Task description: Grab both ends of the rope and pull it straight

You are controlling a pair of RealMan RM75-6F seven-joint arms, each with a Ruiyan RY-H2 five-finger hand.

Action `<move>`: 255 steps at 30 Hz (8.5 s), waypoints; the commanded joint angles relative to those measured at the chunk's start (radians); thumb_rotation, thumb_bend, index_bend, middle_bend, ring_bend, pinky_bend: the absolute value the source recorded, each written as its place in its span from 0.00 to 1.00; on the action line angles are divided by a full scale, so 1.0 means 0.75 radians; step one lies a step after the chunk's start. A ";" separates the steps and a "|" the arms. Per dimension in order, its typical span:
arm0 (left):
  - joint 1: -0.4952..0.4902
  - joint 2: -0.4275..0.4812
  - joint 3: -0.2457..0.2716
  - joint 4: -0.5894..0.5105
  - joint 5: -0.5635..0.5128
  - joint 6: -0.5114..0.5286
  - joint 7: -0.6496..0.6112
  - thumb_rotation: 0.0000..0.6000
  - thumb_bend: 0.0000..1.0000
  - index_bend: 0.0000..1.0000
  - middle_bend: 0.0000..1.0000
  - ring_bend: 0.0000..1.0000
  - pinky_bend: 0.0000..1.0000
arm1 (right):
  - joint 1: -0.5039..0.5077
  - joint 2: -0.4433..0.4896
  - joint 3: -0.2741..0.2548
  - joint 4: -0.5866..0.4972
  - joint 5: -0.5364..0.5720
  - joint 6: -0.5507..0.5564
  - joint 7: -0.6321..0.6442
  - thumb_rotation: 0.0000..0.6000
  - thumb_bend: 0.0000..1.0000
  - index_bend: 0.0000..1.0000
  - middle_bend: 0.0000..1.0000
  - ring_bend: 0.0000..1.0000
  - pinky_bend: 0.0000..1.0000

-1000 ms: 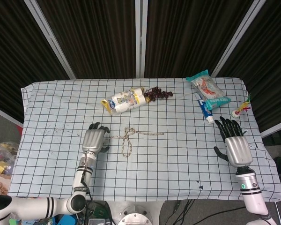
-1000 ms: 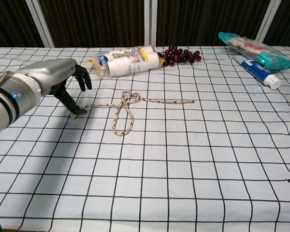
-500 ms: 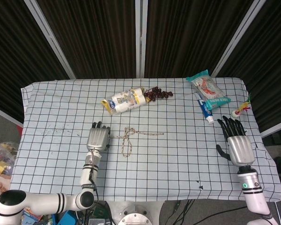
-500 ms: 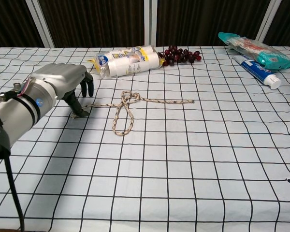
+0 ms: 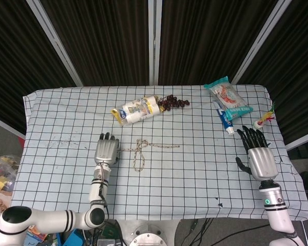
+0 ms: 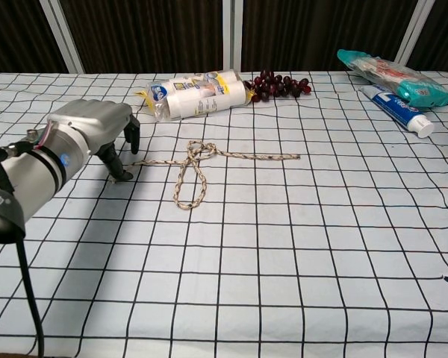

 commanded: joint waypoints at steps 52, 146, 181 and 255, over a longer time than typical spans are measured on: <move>-0.062 -0.042 -0.018 0.056 -0.144 0.003 0.030 1.00 0.37 0.51 0.30 0.10 0.15 | 0.011 -0.027 -0.010 0.055 0.033 -0.024 0.034 1.00 0.26 0.00 0.00 0.00 0.00; -0.079 0.054 -0.017 -0.068 -0.310 0.001 0.006 1.00 0.41 0.57 0.33 0.11 0.15 | 0.649 -0.822 0.110 0.783 0.318 -0.616 -0.155 1.00 0.32 0.46 0.01 0.00 0.00; -0.084 0.070 0.004 -0.074 -0.323 0.004 -0.019 1.00 0.41 0.57 0.33 0.11 0.15 | 0.641 -0.857 0.115 0.825 0.318 -0.581 -0.138 1.00 0.32 0.58 0.03 0.00 0.00; 0.160 0.460 0.213 -0.108 0.091 -0.266 -0.569 1.00 0.40 0.57 0.36 0.11 0.15 | 0.077 -0.312 -0.120 0.586 0.125 -0.180 0.220 1.00 0.34 0.73 0.08 0.00 0.00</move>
